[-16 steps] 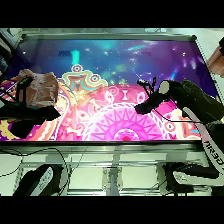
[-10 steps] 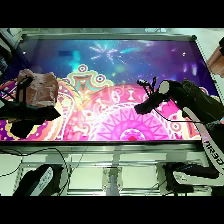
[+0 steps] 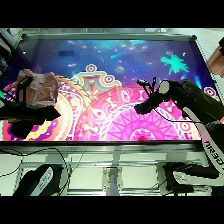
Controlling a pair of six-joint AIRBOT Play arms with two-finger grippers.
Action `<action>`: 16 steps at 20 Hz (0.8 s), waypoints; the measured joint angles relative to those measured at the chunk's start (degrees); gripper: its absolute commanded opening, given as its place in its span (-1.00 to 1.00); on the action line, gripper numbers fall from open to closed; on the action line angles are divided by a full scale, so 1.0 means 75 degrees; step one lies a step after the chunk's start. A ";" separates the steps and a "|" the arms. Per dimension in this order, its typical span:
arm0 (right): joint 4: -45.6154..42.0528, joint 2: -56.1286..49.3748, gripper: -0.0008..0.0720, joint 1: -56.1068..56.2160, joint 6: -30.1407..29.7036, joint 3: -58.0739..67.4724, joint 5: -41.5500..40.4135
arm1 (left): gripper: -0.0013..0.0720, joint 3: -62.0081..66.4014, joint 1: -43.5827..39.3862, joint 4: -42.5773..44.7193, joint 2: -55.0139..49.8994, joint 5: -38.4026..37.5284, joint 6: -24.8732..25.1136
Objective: Fold the clothes and pants, and hang the long-sleeved shirts on hangers.
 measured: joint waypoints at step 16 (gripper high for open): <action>0.0143 0.0000 -0.95 0.0000 0.0000 -0.0003 -0.0050 | 0.79 0.0000 -0.0085 0.0393 -0.0344 0.0624 0.0058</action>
